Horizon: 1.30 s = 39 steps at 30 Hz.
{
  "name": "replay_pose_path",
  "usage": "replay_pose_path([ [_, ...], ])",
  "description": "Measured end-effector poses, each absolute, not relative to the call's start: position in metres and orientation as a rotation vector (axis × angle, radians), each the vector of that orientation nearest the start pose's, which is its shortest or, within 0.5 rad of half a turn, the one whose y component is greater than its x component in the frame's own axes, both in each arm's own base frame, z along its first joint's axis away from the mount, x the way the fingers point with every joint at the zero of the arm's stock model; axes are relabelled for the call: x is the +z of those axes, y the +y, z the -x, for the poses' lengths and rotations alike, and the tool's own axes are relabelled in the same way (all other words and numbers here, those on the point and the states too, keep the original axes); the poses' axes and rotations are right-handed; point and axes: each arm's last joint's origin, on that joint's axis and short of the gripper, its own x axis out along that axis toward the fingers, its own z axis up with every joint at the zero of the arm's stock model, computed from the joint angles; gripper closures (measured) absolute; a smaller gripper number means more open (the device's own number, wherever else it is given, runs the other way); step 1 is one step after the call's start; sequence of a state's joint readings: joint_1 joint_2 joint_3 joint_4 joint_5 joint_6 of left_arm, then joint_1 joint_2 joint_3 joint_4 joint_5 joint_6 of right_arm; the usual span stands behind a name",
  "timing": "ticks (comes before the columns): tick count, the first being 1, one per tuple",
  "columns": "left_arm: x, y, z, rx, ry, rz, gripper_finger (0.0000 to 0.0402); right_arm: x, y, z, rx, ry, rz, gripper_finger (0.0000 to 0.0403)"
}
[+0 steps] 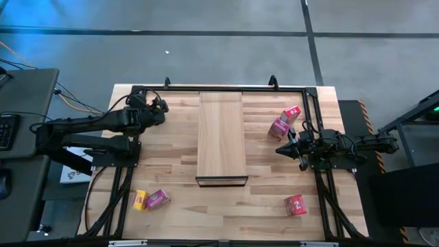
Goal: Stack cereal on shelf
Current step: Put the top yellow cereal box on the shelf
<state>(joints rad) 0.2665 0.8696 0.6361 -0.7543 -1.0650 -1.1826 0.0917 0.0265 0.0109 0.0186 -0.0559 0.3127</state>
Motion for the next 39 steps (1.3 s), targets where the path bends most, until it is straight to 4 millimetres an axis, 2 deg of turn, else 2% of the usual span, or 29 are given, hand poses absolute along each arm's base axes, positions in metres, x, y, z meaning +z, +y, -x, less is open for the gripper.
replay_pose_path([
  [6,0.242,0.064,-0.140,1.532,0.085,0.559,0.0110,0.167,0.011,-0.098,0.147,0.020,-0.312,0.0402],
  [13,0.250,0.066,-0.152,1.414,-0.035,0.715,0.0108,0.167,0.011,-0.098,0.147,0.020,-0.312,0.0402],
  [17,0.253,0.068,-0.157,1.366,-0.017,0.683,0.0108,0.167,0.011,-0.098,0.147,0.020,-0.312,0.0402],
  [26,0.258,0.075,-0.149,1.414,-0.044,0.655,0.0108,0.167,0.011,-0.098,0.147,0.020,-0.312,0.0402],
  [31,0.255,0.081,-0.144,1.479,-0.066,0.700,0.0108,0.167,0.011,-0.098,0.147,0.020,-0.312,0.0402],
  [39,0.245,0.091,-0.148,1.558,-0.079,0.746,0.0108,0.167,0.011,-0.098,0.147,0.020,-0.312,0.0402],
])
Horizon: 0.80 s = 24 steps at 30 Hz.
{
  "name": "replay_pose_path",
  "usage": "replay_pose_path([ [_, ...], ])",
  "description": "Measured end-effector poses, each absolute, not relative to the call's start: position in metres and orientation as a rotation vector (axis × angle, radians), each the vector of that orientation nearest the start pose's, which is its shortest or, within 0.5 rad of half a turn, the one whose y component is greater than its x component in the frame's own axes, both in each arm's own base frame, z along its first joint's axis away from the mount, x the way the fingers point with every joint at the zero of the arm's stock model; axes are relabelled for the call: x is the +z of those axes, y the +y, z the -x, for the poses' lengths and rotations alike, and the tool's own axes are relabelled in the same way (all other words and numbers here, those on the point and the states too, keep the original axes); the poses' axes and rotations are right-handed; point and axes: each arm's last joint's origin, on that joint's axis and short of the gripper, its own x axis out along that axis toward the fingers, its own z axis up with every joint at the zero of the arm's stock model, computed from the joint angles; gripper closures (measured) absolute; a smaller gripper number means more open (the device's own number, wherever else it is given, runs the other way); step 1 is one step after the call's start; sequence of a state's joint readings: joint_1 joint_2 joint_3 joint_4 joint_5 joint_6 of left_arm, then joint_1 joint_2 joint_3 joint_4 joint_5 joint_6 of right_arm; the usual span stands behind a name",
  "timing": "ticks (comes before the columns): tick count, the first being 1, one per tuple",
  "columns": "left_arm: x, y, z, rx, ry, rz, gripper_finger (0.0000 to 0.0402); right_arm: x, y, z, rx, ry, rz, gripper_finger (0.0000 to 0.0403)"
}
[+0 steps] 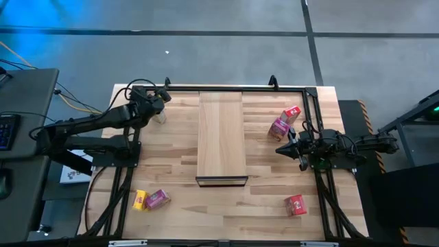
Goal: Stack cereal on shelf
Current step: Put the top yellow cereal box on the shelf
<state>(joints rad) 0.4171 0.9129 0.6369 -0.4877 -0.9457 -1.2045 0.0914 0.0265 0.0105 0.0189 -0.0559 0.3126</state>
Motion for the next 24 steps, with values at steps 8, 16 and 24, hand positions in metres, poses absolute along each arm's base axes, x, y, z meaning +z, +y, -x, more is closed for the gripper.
replay_pose_path([
  [8,0.232,0.090,-0.143,1.654,-0.067,0.799,0.0108,0.167,0.011,-0.098,0.147,0.021,-0.312,0.0402],
  [16,0.223,0.085,-0.132,1.760,-0.059,0.837,0.0108,0.167,0.011,-0.098,0.147,0.020,-0.312,0.0402],
  [24,0.227,0.086,-0.134,1.705,0.204,0.599,0.0108,0.167,0.011,-0.098,0.147,0.020,-0.312,0.0402],
])
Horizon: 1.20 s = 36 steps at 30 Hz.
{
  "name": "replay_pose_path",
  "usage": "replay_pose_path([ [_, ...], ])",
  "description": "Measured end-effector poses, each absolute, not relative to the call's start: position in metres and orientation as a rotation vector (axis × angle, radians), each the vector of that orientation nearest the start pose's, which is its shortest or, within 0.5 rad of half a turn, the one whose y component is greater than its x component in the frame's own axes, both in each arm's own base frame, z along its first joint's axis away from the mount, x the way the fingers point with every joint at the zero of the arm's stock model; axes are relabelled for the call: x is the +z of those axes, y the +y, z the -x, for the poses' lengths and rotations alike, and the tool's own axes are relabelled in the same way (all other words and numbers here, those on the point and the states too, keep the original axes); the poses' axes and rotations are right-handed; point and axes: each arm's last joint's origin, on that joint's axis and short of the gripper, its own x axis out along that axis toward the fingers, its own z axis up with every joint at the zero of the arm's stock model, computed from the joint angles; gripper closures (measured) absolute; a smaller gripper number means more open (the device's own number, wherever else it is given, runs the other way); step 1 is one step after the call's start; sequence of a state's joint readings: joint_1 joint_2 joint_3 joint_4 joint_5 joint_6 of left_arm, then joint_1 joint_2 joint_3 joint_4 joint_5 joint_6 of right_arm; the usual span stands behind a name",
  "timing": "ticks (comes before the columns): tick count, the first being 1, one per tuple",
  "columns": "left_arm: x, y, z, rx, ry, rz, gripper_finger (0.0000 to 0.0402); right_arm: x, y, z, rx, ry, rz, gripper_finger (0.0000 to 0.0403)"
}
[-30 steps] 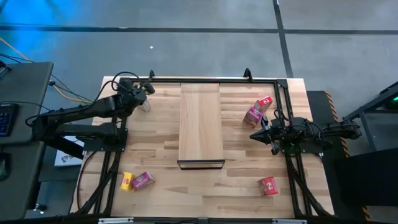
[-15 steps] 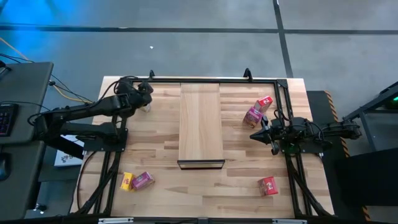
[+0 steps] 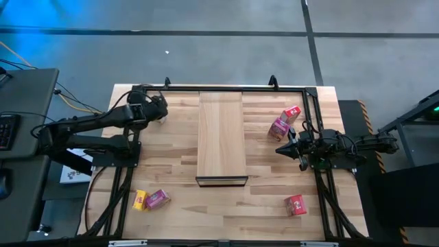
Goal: Stack cereal on shelf
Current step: Put the top yellow cereal box on the shelf
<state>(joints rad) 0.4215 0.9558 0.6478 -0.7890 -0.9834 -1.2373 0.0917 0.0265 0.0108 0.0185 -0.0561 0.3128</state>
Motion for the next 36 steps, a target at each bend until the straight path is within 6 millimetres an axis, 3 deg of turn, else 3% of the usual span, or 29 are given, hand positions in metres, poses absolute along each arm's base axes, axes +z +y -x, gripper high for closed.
replay_pose_path([
  [6,0.250,0.088,-0.143,1.440,0.600,0.332,0.0108,0.167,0.011,-0.098,0.147,0.020,-0.312,0.0402],
  [13,0.280,0.098,-0.152,1.107,0.950,0.188,0.0108,0.167,0.011,-0.098,0.147,0.020,-0.312,0.0402],
  [18,0.279,0.109,-0.159,0.785,1.324,0.159,0.0108,0.167,0.011,-0.098,0.147,0.020,-0.312,0.0402],
  [23,0.264,0.118,-0.172,0.621,1.621,-0.147,0.0108,0.167,0.011,-0.098,0.147,0.021,-0.312,0.0402],
  [29,0.255,0.116,-0.182,0.545,1.743,-0.346,0.0108,0.167,0.011,-0.098,0.147,0.020,-0.312,0.0402],
  [36,0.260,0.109,-0.176,0.352,1.797,-0.496,0.0108,0.167,0.011,-0.098,0.147,0.021,-0.312,0.0402],
])
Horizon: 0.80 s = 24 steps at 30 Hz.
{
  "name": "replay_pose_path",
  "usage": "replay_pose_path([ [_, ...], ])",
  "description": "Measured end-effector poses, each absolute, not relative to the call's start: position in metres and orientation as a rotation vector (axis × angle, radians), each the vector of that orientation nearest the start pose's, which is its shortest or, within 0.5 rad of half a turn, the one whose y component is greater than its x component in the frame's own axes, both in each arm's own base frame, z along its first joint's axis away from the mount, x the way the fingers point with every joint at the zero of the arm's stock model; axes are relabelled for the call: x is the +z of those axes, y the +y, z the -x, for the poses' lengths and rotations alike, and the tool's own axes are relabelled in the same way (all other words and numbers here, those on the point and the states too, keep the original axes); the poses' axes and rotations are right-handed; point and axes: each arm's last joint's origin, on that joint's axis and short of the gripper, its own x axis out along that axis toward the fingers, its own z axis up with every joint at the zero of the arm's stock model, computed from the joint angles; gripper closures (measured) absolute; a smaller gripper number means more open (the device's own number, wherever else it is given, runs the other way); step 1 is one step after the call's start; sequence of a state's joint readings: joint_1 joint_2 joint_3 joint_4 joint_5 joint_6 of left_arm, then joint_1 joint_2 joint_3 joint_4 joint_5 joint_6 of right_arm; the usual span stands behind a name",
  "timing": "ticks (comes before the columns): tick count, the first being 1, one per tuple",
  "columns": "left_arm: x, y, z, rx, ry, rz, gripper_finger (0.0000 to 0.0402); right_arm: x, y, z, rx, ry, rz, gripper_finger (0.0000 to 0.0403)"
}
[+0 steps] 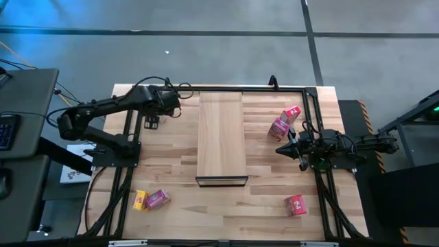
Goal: Stack cereal on shelf
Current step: Put the top yellow cereal box on the shelf
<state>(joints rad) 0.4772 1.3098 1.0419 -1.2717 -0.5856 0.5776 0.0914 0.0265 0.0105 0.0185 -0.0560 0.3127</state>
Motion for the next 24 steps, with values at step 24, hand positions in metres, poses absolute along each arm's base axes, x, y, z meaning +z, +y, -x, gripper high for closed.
replay_pose_path([
  [24,0.239,0.126,-0.173,0.201,1.840,-0.562,0.0108,0.167,0.011,-0.098,0.147,0.020,-0.312,0.0402],
])
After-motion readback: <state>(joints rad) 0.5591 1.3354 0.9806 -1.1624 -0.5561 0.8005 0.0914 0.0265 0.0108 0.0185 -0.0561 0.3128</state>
